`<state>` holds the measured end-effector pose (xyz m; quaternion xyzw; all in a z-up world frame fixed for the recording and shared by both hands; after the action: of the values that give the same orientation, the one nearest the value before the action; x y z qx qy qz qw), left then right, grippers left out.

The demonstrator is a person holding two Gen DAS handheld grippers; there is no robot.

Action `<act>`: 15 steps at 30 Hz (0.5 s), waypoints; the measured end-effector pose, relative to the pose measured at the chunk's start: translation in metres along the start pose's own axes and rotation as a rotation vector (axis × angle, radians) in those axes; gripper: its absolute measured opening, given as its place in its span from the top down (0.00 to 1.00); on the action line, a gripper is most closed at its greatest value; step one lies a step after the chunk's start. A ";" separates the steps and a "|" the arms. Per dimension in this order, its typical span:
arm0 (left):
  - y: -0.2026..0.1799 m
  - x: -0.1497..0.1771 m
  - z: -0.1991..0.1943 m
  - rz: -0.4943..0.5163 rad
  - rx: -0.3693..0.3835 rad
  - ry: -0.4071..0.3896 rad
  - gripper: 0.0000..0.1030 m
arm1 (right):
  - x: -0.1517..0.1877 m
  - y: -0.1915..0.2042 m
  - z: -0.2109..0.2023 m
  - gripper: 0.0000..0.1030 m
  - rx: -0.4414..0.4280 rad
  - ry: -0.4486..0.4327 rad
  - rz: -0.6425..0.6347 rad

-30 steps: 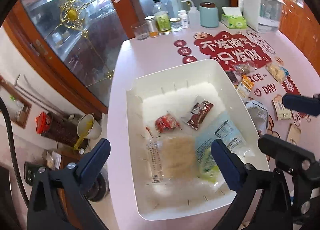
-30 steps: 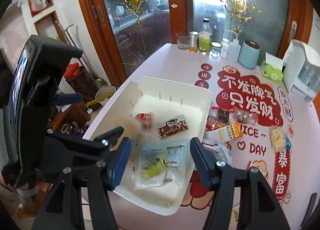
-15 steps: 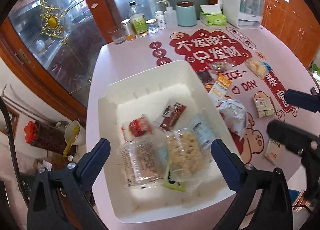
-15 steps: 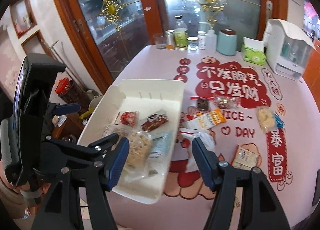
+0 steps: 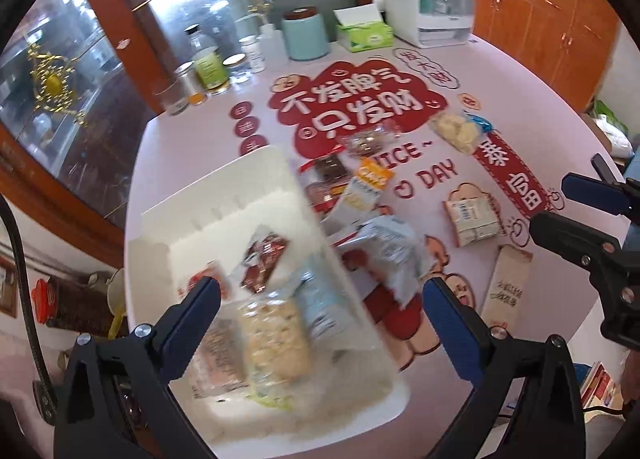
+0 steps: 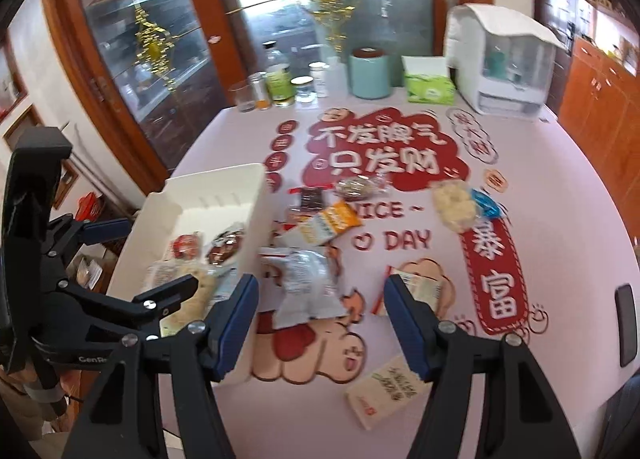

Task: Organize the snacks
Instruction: 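Withdraw both grippers from the tray toward the remaining snacks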

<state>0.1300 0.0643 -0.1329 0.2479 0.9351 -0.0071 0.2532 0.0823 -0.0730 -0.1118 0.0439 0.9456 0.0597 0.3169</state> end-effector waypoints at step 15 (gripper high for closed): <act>-0.113 -0.116 0.052 0.009 0.100 -0.018 0.02 | -0.039 -0.168 0.019 0.37 0.162 -0.026 0.055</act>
<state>0.1883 -0.0953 -0.1360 0.2643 0.9302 -0.0547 0.2488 0.1176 -0.2421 -0.1275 0.0960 0.9416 -0.0091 0.3226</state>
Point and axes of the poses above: each gripper's, at about its wrist camera, not at the fingertips, and z roughly the way its jaws point, y to its left, x to its underside, the point moved 5 cm from there along z, roughly the way its jaws point, and after that the axes turned 2 degrees about x, right-handed, at the moved point
